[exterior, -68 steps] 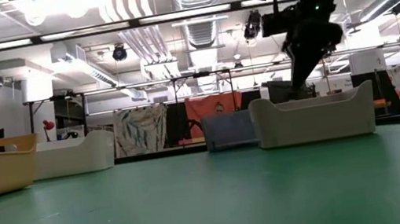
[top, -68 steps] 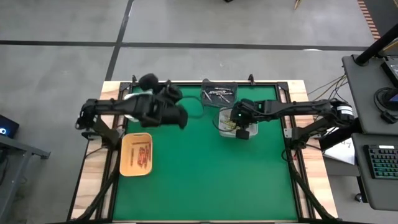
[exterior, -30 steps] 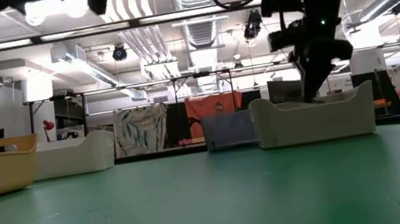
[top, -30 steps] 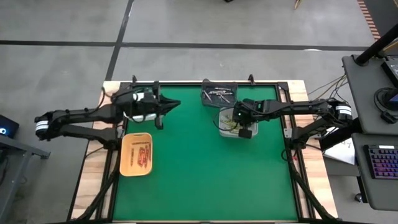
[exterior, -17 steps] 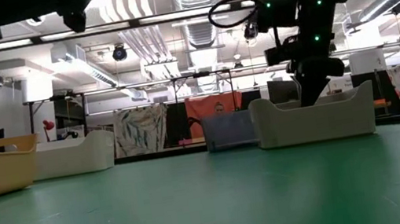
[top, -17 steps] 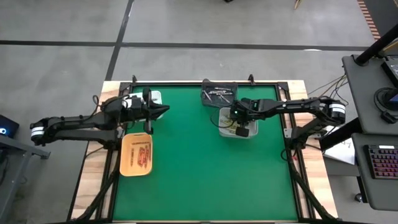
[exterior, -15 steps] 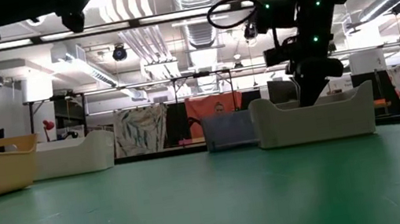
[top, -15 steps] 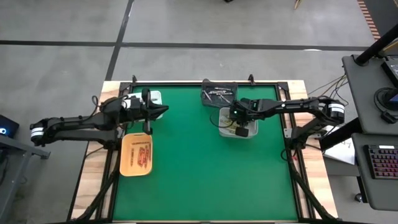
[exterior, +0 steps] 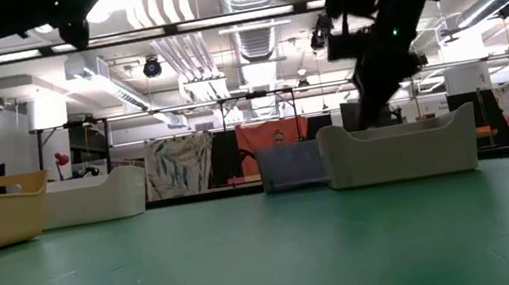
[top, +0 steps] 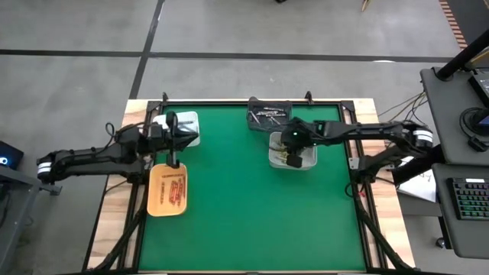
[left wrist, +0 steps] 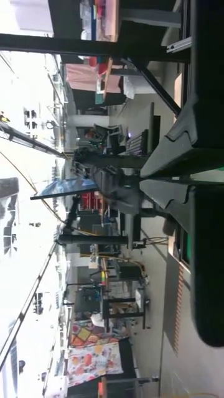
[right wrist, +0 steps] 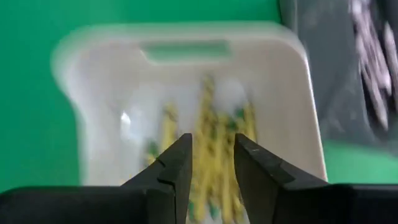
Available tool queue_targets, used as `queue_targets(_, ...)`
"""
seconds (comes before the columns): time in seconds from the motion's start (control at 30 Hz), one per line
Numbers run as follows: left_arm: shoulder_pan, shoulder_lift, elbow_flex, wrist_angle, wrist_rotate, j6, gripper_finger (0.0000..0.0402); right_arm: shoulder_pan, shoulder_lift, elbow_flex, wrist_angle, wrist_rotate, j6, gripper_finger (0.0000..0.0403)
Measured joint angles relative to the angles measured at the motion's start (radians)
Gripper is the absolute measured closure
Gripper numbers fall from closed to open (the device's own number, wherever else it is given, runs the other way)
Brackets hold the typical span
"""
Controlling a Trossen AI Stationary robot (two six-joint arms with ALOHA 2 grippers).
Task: Sort crayons
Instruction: Return to Home Position
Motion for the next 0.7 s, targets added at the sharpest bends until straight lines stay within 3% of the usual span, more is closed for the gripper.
queue_targets(0.23, 0.0, -0.14, -0.108, -0.004, 0.0, -0.018, 0.0401, 0.0, -0.192, -0.106, 0.198, -0.121, -0.082, 0.031)
queue_targets(0.7, 0.0, -0.343, -0.2, -0.041, -0.051, -0.062, 0.0402, 0.0, -0.658, -0.318, 0.252, -0.224, -0.1, 0.0332)
